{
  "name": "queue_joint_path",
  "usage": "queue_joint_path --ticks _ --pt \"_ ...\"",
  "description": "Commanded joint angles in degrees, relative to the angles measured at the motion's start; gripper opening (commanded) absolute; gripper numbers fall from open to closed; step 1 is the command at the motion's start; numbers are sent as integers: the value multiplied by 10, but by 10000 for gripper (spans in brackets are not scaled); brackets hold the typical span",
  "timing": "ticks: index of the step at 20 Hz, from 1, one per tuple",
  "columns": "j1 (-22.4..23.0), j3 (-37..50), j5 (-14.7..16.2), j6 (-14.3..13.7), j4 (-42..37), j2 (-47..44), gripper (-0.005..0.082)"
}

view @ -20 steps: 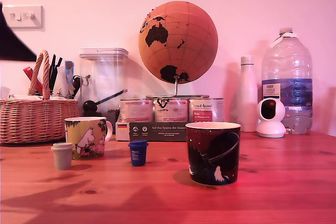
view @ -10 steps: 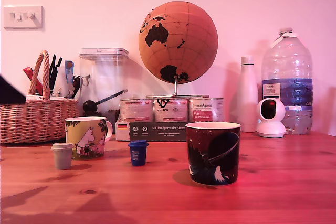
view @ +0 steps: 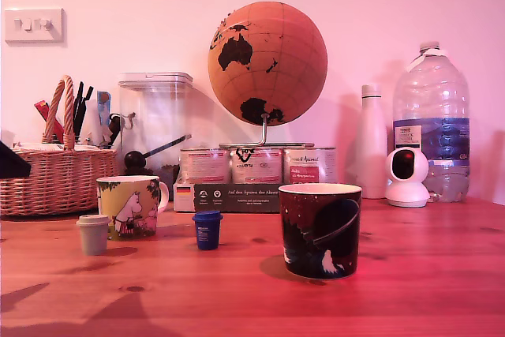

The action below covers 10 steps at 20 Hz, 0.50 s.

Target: Pick up the coffee capsules on the table and drop them inside the coffee cup

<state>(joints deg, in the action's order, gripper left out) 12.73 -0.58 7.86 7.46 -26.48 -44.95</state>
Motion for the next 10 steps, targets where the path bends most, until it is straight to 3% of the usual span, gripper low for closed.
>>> queue_joint_path --ticks 1,10 --pt "2 10 0 -4 -18 -22 765" --pt "2 10 -3 -4 -113 -128 765"
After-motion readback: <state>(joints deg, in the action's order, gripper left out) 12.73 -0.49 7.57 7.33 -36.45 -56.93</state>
